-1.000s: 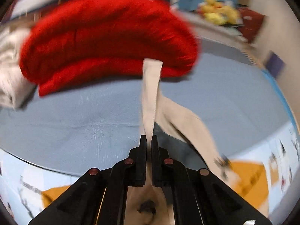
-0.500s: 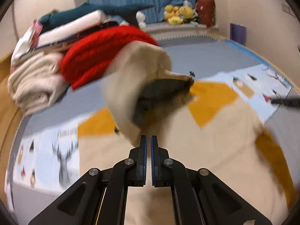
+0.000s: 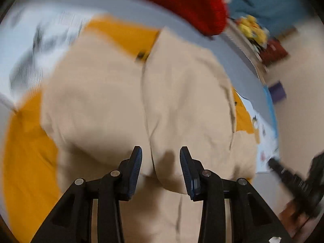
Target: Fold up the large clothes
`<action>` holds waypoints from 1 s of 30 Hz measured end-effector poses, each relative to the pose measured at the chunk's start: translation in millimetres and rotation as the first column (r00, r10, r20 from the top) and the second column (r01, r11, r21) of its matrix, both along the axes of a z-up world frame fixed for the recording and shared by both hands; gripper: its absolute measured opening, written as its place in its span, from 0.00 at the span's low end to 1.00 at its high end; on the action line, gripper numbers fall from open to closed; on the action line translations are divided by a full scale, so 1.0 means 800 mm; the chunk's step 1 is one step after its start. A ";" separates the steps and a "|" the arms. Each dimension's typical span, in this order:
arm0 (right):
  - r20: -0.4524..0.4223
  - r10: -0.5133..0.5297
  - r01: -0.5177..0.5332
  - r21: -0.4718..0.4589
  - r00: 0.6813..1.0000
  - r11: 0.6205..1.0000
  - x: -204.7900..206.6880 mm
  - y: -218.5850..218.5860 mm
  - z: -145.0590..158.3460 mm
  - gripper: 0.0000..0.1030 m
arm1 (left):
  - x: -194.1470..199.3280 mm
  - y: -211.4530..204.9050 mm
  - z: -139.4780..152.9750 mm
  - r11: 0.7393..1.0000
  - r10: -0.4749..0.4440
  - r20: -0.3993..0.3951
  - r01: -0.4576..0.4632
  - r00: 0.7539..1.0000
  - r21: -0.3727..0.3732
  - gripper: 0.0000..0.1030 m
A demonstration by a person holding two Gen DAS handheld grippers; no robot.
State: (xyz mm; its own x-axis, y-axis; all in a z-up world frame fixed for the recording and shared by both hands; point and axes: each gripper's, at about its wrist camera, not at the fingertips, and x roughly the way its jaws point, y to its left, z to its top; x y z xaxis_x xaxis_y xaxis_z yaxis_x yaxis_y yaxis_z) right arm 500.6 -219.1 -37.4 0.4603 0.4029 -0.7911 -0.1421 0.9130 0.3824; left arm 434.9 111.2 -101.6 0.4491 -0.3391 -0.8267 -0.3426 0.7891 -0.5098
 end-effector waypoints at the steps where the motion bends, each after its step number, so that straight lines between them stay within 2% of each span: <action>1: -0.022 0.012 -0.012 0.030 1.000 0.999 0.003 0.005 -0.007 0.16 | 0.001 0.004 -0.013 0.998 0.026 -0.026 -0.028 0.999 -0.064 0.34; 4: -0.076 0.048 -0.041 0.088 0.996 0.995 0.011 0.025 -0.026 0.22 | 0.004 0.001 -0.028 0.985 0.045 -0.055 -0.054 0.997 -0.161 0.34; 6: -0.091 0.064 -0.055 0.093 0.994 0.994 0.013 0.037 -0.037 0.24 | 0.005 -0.002 -0.032 0.977 0.048 -0.065 -0.061 0.997 -0.203 0.29; 7: -0.100 0.074 -0.064 0.098 0.992 0.993 0.015 0.042 -0.042 0.24 | 0.005 -0.004 -0.036 0.972 0.056 -0.067 -0.070 0.996 -0.223 0.22; 8: -0.107 0.080 -0.068 0.103 0.991 0.992 0.016 0.046 -0.045 0.25 | 0.005 -0.002 -0.036 0.970 0.057 -0.068 -0.071 0.996 -0.231 0.06; 14: -0.180 0.075 -0.046 0.157 0.981 0.986 0.035 0.056 -0.077 0.26 | 0.003 -0.017 -0.011 0.973 0.015 -0.026 -0.021 1.000 -0.230 0.03; 16: -0.197 0.070 -0.036 0.171 0.978 0.985 0.038 0.056 -0.083 0.26 | 0.004 -0.027 -0.007 0.984 -0.032 -0.040 0.024 0.999 -0.174 0.03; 18: -0.222 0.063 -0.019 0.196 0.973 0.980 0.043 0.057 -0.093 0.26 | 0.010 -0.037 -0.007 0.996 -0.083 -0.094 0.081 0.992 -0.030 0.03; 20: -0.246 0.057 -0.003 0.214 0.967 0.977 0.047 0.056 -0.102 0.26 | 0.012 -0.041 -0.005 0.992 -0.095 -0.111 0.103 0.989 0.071 0.04; 22: -0.270 0.043 0.017 0.215 0.962 0.977 0.050 0.055 -0.112 0.26 | 0.011 -0.045 0.009 0.986 -0.089 -0.073 0.098 0.993 0.135 0.04; 24: -0.287 0.029 0.037 0.223 0.957 0.974 0.053 0.053 -0.119 0.26 | 0.011 -0.059 0.030 0.970 -0.126 -0.011 0.125 0.992 0.207 0.04; 27: -0.290 0.021 0.053 0.246 0.957 0.968 0.055 0.049 -0.123 0.26 | 0.012 -0.079 0.035 0.951 -0.185 0.014 0.175 0.983 0.256 0.05; 30: -0.268 0.025 0.050 0.268 0.963 0.962 0.057 0.051 -0.121 0.26 | 0.017 -0.081 0.010 0.957 -0.186 -0.046 0.192 0.981 0.219 0.05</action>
